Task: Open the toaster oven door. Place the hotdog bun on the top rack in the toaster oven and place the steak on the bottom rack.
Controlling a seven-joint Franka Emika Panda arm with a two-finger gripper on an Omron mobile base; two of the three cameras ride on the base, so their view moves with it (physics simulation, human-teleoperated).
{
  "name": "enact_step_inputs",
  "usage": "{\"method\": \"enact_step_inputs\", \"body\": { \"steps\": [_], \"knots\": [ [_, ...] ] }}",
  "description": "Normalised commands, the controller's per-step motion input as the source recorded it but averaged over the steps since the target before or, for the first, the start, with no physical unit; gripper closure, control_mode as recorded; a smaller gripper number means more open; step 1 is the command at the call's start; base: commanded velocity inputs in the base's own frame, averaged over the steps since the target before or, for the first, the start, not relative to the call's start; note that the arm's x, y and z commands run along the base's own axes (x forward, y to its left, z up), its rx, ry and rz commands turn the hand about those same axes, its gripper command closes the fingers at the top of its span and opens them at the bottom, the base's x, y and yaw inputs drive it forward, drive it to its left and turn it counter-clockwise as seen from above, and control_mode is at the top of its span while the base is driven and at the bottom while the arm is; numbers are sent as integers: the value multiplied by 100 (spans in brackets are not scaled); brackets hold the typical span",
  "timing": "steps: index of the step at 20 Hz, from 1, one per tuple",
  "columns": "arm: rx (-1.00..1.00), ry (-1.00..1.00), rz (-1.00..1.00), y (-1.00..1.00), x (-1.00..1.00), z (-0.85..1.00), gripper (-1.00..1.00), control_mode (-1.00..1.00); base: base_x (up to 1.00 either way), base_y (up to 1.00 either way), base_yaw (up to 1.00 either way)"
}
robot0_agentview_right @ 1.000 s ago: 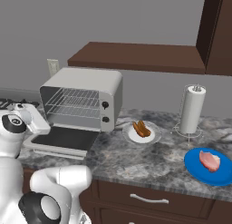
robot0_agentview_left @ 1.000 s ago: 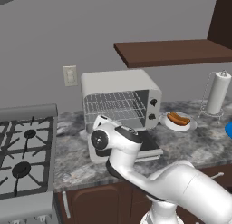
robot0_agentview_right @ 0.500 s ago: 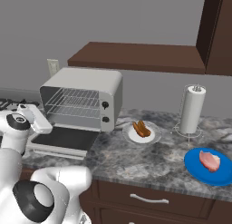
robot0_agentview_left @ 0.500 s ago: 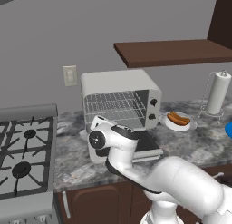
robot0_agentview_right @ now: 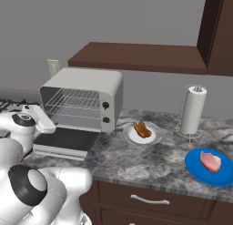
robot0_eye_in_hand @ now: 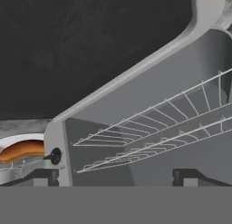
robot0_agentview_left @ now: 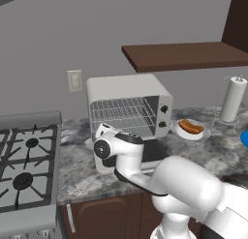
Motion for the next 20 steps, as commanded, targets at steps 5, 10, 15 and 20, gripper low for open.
{"method": "enact_step_inputs", "body": {
  "steps": [5, 10, 15, 20],
  "knots": [
    [-1, 0, 0, 7, 19, -22, -100, -100, 0, 0, 0],
    [0, -6, 0, 10, 21, -13, -100, -100, 0, 0, 0],
    [-1, -4, -2, 4, 20, -12, -100, -100, 0, 0, 0],
    [-3, 0, -3, 0, 23, -4, -100, -100, 0, 0, 0]
  ]
}}
